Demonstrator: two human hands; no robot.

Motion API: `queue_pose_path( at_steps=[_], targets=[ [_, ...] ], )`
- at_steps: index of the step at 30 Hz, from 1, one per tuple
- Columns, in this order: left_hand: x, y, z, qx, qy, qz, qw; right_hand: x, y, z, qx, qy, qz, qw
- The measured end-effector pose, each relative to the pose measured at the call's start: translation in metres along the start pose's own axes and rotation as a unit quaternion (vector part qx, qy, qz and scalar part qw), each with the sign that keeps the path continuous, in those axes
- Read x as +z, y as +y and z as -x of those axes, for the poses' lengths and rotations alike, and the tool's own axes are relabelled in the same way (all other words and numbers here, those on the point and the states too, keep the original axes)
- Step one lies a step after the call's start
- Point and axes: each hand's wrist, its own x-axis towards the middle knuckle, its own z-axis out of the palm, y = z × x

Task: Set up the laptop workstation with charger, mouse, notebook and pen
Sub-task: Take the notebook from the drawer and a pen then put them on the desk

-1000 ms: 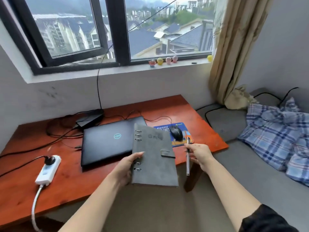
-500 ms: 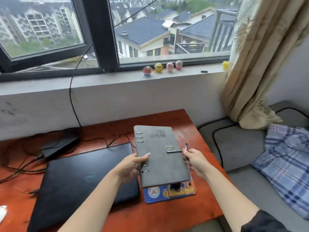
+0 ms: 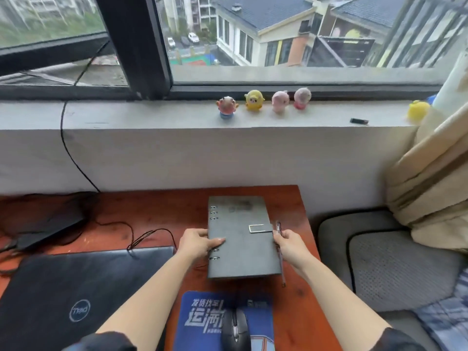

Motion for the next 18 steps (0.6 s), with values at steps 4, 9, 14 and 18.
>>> queue_pose_path(
  at_steps=[4, 9, 14, 18],
  targets=[
    [0.001, 0.002, -0.029, 0.0, 0.033, -0.05, 0.998, 0.003, -0.003, -0.032, -0.001, -0.002, 0.056, 0.998],
    [0.006, 0.009, -0.041, 0.003, 0.042, -0.024, 0.999, 0.007, -0.012, -0.048, -0.01, 0.01, 0.109, 0.994],
    [0.017, 0.029, -0.049, -0.006, 0.035, 0.029, 0.999, 0.006, -0.024, -0.059, -0.02, 0.042, 0.087, 0.995],
    [0.027, 0.037, -0.054, -0.024, 0.067, 0.062, 0.996, 0.007, -0.027, -0.063, -0.014, 0.049, 0.07, 0.996]
  ],
)
